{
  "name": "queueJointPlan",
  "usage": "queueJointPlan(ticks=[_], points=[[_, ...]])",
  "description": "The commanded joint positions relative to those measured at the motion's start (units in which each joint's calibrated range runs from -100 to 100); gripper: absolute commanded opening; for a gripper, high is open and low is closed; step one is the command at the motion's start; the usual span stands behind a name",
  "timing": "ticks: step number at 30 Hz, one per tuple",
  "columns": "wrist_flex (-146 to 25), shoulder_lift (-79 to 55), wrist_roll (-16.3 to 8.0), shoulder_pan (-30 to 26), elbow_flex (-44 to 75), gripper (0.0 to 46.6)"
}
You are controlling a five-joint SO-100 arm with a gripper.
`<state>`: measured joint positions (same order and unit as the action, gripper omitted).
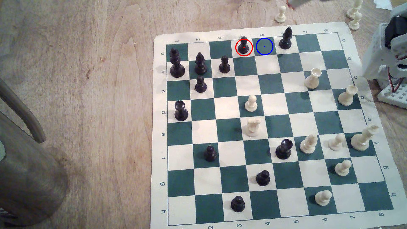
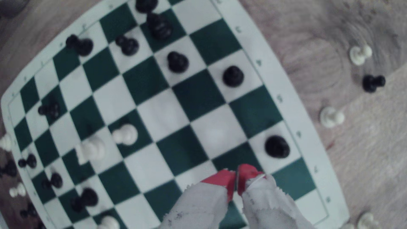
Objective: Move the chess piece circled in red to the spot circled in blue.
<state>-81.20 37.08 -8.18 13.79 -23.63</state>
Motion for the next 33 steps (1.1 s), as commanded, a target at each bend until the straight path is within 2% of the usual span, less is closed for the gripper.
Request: queueJointPlan(ticks=[1,9,24,33], points=[[-1.2,-3.5,-1.0,-0.3,5.1,2.9],[2.5,-8.6,-2.7,-2.0,0.5,7.3],[16.8,-17.5,-3.1,-1.9,-8.9,6.3],[25.1,-23.4,-3.2,-0.8,-10.5,11.0]])
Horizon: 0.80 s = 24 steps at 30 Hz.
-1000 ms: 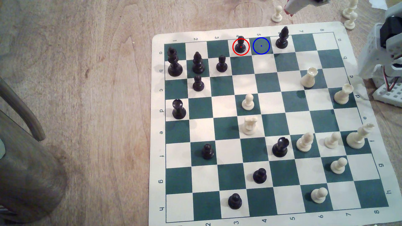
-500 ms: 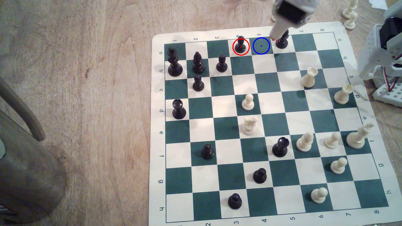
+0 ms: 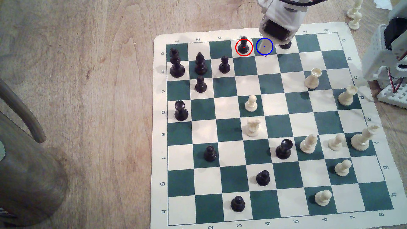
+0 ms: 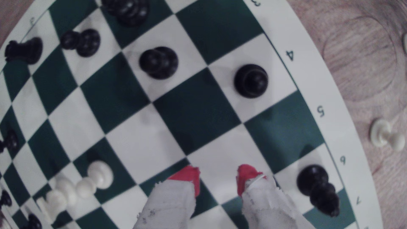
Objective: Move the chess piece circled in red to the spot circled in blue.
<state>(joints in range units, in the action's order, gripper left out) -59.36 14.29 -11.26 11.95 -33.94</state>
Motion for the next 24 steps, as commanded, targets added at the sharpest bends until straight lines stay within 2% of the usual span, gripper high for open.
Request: queueJointPlan(ticks=[1,19,24], points=[[4.7,-1.0,-0.1,1.4,-0.8,12.2],[14.1,-8.9,1.1,4.3,-1.2,13.1],[15.3,-10.4,2.3,4.9,-1.0,13.2]])
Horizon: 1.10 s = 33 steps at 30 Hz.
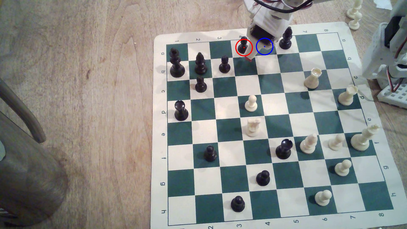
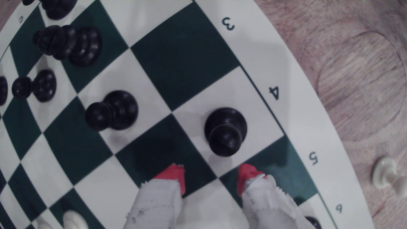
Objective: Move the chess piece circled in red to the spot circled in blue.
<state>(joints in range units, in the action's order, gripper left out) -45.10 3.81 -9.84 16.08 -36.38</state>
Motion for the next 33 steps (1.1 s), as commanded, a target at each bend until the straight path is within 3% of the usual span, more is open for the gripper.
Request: queueJointPlan(ticks=[1,27,29,33], points=[[1.4,-0.1,1.0,0.9,1.6,13.2],[7.8,0.9,1.3,1.7,4.2,14.0],[7.9,0.7,1.3,1.7,4.3,13.5],[7.3,0.6,1.5,1.6,4.3,7.9]])
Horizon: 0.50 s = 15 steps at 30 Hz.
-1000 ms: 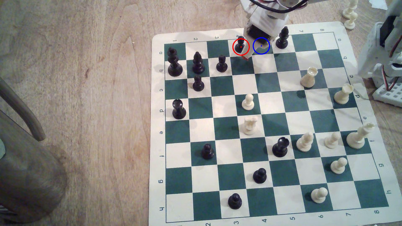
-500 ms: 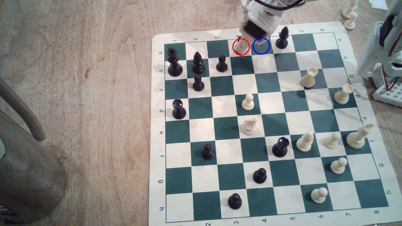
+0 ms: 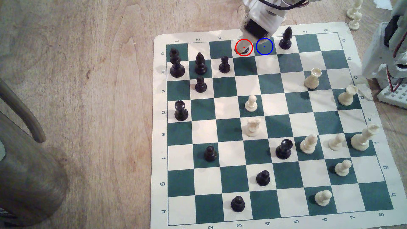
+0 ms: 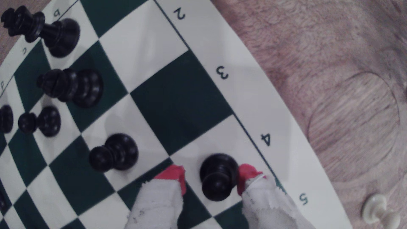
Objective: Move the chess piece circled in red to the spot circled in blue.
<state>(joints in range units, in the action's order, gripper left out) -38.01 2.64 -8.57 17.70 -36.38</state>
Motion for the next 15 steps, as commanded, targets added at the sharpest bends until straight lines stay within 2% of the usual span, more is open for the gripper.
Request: queueJointPlan(ticks=[1,5,10,15], points=[[0.3,1.8,0.2,-0.1,4.3,6.4],[0.4,1.8,0.2,-0.1,4.3,5.3],[0.4,1.9,0.2,-0.3,4.4,0.2],[0.1,5.6,-0.2,-0.5,4.5,0.2]])
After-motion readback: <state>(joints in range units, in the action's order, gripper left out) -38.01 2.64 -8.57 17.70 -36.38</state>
